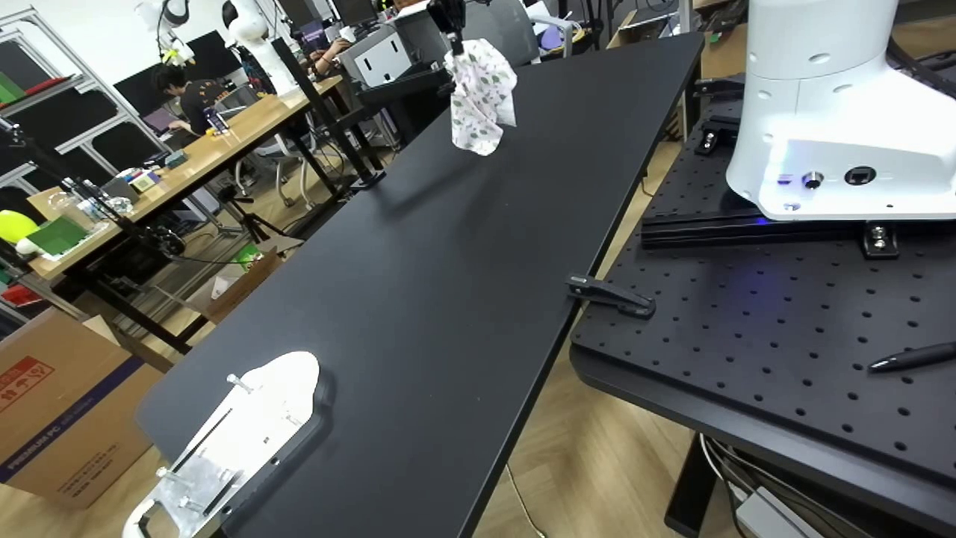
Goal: Hang the cloth on the stand
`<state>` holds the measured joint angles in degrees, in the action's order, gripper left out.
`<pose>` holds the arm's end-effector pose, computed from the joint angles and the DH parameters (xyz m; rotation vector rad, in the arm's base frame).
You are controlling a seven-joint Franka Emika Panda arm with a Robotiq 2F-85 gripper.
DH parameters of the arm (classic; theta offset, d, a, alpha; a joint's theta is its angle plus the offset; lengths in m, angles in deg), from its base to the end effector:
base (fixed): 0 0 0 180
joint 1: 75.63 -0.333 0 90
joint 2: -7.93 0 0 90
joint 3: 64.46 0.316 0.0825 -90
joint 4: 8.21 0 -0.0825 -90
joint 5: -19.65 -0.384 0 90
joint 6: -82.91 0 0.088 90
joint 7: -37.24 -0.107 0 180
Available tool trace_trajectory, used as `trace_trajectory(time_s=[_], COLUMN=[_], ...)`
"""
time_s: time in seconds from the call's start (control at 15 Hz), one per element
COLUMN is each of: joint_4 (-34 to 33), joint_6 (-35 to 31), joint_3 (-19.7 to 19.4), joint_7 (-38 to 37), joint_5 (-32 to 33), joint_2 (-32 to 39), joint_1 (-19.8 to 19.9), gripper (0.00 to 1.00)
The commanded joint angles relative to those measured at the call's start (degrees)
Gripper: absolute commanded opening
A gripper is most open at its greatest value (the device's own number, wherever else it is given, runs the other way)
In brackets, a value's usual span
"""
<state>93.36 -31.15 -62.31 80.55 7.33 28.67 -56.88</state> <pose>0.6072 -0.1690 0.3468 -2.8464 -0.5217 0.0335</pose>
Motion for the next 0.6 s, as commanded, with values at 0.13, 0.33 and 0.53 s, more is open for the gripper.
trace_trajectory(time_s=[0.13, 0.33, 0.53], joint_4=[-0.2, -2.0, -2.9], joint_6=[2.9, 2.2, 1.8], joint_3=[-0.7, -0.2, 0.6], joint_7=[-4.8, -7.2, -9.0], joint_5=[-3.0, -3.5, -3.2], joint_2=[-6.8, -6.8, -6.2], joint_1=[-5.7, -9.2, -12.1], gripper=[0.01, 0.01, 0.01])
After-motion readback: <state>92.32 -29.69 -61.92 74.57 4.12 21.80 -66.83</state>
